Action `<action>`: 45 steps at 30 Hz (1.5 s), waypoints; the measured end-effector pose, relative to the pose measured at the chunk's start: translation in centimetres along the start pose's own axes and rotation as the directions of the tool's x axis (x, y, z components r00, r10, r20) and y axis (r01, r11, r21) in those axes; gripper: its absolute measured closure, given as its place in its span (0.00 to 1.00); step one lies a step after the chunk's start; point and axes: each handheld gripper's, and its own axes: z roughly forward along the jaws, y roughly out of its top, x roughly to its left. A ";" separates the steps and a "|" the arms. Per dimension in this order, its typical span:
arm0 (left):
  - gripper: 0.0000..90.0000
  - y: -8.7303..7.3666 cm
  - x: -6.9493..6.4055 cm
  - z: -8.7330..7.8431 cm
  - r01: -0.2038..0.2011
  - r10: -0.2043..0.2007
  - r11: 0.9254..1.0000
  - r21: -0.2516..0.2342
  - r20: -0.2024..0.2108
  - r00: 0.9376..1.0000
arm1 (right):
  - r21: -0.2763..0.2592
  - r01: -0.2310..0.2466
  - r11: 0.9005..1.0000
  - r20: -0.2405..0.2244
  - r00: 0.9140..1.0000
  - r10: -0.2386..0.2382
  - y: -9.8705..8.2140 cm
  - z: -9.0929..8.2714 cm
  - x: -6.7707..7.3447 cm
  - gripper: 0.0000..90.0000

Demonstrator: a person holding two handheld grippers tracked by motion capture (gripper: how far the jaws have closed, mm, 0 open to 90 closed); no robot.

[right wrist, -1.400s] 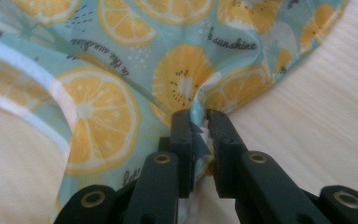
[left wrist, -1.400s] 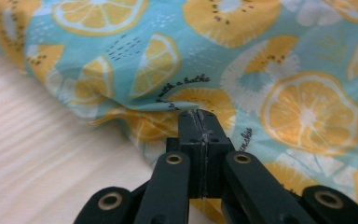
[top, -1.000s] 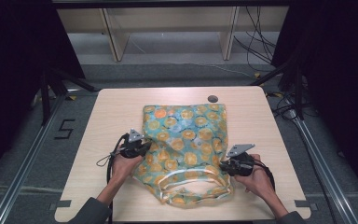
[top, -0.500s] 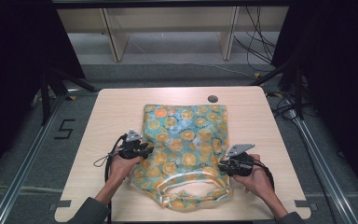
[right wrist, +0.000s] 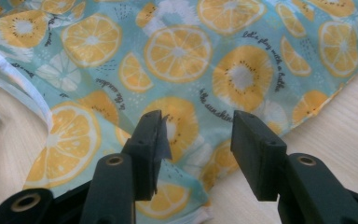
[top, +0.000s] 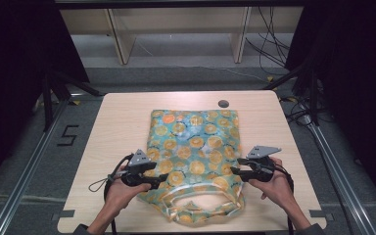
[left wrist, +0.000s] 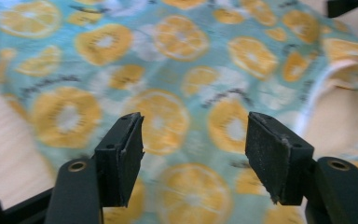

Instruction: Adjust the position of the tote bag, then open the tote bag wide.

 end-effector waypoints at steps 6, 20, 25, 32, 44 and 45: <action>0.34 -1.0 -2.0 0.2 -0.007 0.006 1.000 0.021 0.060 0.998 | -0.007 0.028 1.000 -0.004 1.000 -0.028 0.1 0.0 -0.1 0.55; 0.98 -2.4 -2.9 1.6 -0.209 0.206 0.974 0.092 0.043 0.978 | -0.014 0.059 0.998 -0.062 0.996 -0.060 0.8 0.1 2.0 0.52; 0.99 -1.5 -1.8 1.5 -0.166 0.165 0.986 0.015 0.028 0.986 | -0.002 0.064 0.998 -0.074 0.995 -0.064 0.9 0.1 2.4 0.50; 0.99 0.7 0.0 0.4 -0.144 0.144 0.988 -0.059 -0.004 0.990 | -0.024 0.072 0.997 -0.124 0.990 -0.074 1.4 0.0 3.7 0.49; 0.99 3.3 1.6 0.6 -0.101 0.101 0.988 -0.117 -0.008 0.995 | 0.016 0.147 0.989 -0.124 0.982 -0.144 1.7 1.1 5.5 0.45; 0.99 3.5 1.7 0.6 -0.095 0.095 0.987 -0.126 -0.006 0.995 | 0.026 0.135 0.991 -0.135 0.982 -0.130 1.7 1.1 5.7 0.45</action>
